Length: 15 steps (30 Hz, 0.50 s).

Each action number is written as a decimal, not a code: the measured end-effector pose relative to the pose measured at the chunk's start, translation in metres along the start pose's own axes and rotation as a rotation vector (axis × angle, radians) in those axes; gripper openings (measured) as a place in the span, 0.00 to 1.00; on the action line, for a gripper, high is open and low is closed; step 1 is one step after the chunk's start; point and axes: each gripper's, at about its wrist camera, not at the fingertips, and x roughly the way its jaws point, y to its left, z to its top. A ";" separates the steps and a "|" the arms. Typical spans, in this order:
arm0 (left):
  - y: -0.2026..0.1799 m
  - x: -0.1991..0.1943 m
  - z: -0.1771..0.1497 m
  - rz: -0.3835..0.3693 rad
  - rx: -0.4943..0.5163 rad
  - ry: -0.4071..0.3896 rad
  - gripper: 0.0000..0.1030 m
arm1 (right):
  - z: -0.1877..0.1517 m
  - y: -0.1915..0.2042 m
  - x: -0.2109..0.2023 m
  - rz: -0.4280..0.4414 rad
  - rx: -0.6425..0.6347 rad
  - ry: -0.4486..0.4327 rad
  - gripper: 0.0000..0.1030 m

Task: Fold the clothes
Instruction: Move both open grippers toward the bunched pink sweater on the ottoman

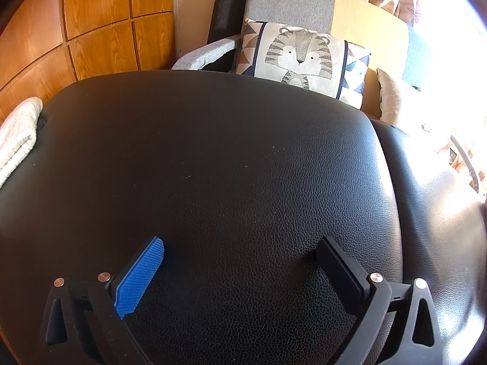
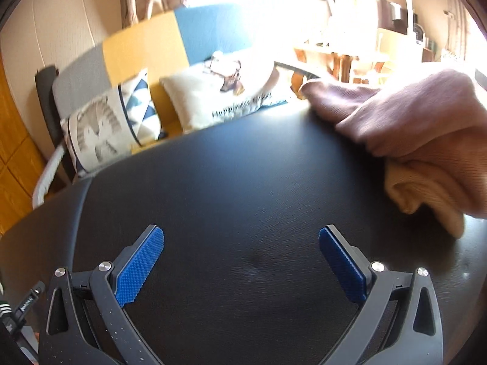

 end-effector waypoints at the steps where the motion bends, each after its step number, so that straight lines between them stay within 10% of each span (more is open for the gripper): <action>1: 0.000 0.000 0.000 0.000 0.000 0.000 1.00 | 0.000 -0.001 -0.004 -0.008 0.004 -0.006 1.00; 15: -0.039 -0.052 -0.008 -0.140 0.123 0.005 0.77 | -0.013 -0.034 -0.046 -0.132 0.045 -0.014 1.00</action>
